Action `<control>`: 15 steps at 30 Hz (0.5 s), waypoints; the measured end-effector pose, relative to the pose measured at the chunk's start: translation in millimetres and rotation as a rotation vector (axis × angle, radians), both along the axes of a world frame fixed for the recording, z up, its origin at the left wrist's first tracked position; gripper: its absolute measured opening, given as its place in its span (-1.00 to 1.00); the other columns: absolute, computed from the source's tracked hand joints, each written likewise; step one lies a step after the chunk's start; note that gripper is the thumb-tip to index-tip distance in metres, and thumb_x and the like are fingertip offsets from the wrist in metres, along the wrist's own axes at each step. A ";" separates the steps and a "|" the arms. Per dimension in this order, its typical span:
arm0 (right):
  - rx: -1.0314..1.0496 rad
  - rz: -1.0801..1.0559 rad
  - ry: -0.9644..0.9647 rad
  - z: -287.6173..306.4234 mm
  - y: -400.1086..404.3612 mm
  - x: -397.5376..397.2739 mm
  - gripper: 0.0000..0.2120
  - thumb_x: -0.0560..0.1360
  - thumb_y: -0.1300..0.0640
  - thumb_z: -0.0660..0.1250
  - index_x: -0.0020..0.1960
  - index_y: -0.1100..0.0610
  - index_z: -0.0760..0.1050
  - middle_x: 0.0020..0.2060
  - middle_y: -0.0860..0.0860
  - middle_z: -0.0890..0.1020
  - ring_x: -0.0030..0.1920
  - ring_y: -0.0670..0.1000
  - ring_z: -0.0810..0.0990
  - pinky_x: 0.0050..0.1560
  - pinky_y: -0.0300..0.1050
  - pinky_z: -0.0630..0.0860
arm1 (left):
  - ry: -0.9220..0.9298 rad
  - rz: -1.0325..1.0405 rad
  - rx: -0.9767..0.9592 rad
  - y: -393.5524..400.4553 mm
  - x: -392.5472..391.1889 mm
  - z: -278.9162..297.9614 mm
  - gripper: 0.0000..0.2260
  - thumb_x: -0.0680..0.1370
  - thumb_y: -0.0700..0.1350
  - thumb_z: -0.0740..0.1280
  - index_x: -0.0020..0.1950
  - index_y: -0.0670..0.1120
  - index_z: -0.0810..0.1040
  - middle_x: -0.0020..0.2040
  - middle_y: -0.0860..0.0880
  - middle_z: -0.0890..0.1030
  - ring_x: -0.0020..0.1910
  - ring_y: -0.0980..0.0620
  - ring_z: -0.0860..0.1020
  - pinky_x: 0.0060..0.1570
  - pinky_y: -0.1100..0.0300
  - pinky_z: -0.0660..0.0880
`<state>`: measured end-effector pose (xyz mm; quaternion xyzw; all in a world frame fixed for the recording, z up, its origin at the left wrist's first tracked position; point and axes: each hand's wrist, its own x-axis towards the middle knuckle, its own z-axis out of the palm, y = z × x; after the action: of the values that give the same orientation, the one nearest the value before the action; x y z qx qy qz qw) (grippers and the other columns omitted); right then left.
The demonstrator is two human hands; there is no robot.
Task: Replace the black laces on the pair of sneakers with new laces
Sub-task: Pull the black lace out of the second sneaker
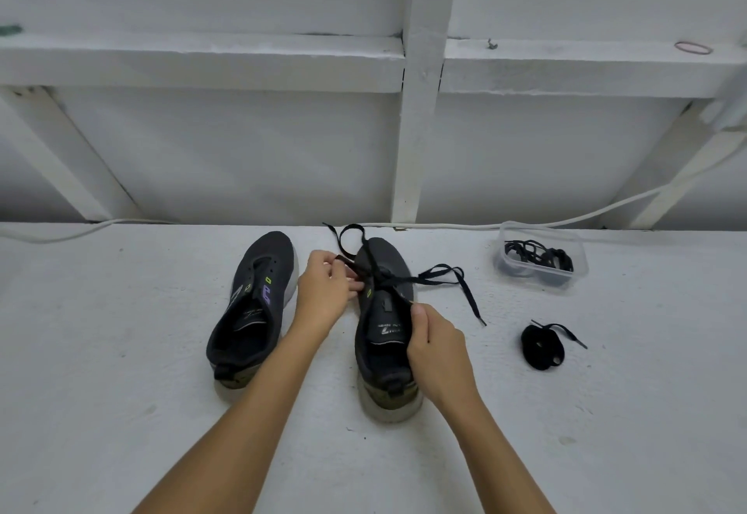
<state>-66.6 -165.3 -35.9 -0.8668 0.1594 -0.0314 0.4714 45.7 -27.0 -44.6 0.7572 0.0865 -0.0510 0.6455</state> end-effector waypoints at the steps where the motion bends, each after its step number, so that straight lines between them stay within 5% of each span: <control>1: -0.001 -0.001 -0.004 0.5 0.1 0.0 -0.65 0.72 0.03 0.01 -0.16 -0.02 0.44 -0.32 -0.09 0.56 -0.27 -0.17 0.51 -0.27 -0.40 0.36 | 0.004 -0.003 0.030 1.8 -1.2 -3.2 -0.91 0.66 -0.14 0.18 0.00 0.02 0.42 -0.07 -0.05 0.65 -0.16 0.06 0.68 -0.03 0.06 0.64; 6: 0.068 0.024 -0.026 3.4 3.7 -1.3 -0.71 0.71 0.02 0.10 -0.14 -0.09 0.47 -0.34 -0.15 0.57 -0.24 -0.24 0.54 -0.28 -0.37 0.35 | -0.029 -0.233 0.188 5.0 -11.5 -16.7 -0.88 0.55 0.04 0.41 0.04 0.06 0.64 0.02 0.09 0.66 0.00 0.14 0.62 0.06 0.16 0.56; 10: 0.176 -0.016 0.001 1.9 5.0 -4.6 -0.75 0.68 -0.05 0.19 0.27 -0.16 0.58 -0.07 -0.34 0.61 -0.03 -0.50 0.50 -0.10 -0.59 0.35 | -0.152 -0.181 0.310 1.2 -6.0 -7.5 -0.91 0.59 -0.03 0.37 -0.05 -0.02 0.60 -0.07 0.08 0.64 -0.15 0.18 0.62 -0.15 0.28 0.51; 13: 0.185 -0.024 0.011 3.3 6.9 -5.0 -0.69 0.68 -0.07 0.18 0.35 -0.12 0.56 0.07 -0.27 0.65 -0.03 -0.45 0.52 -0.09 -0.61 0.35 | -0.109 0.113 0.003 5.9 8.3 9.5 -0.93 0.67 -0.11 0.20 0.08 -0.08 0.45 0.00 0.02 0.56 -0.26 0.09 0.69 -0.19 0.17 0.63; 15: 0.215 -0.034 0.016 4.1 7.4 -4.7 -0.72 0.69 -0.06 0.16 0.29 -0.12 0.58 -0.02 -0.27 0.66 -0.06 -0.42 0.54 -0.15 -0.57 0.37 | -0.046 0.230 -0.082 14.3 15.4 16.0 -0.90 0.67 -0.13 0.16 0.11 -0.11 0.43 0.01 -0.05 0.57 -0.26 0.02 0.70 -0.19 0.09 0.65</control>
<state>-71.3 -157.9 -31.8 -0.8087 0.1805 -0.0152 0.5597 61.1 -12.7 -28.6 0.7163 0.1558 0.0376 0.6792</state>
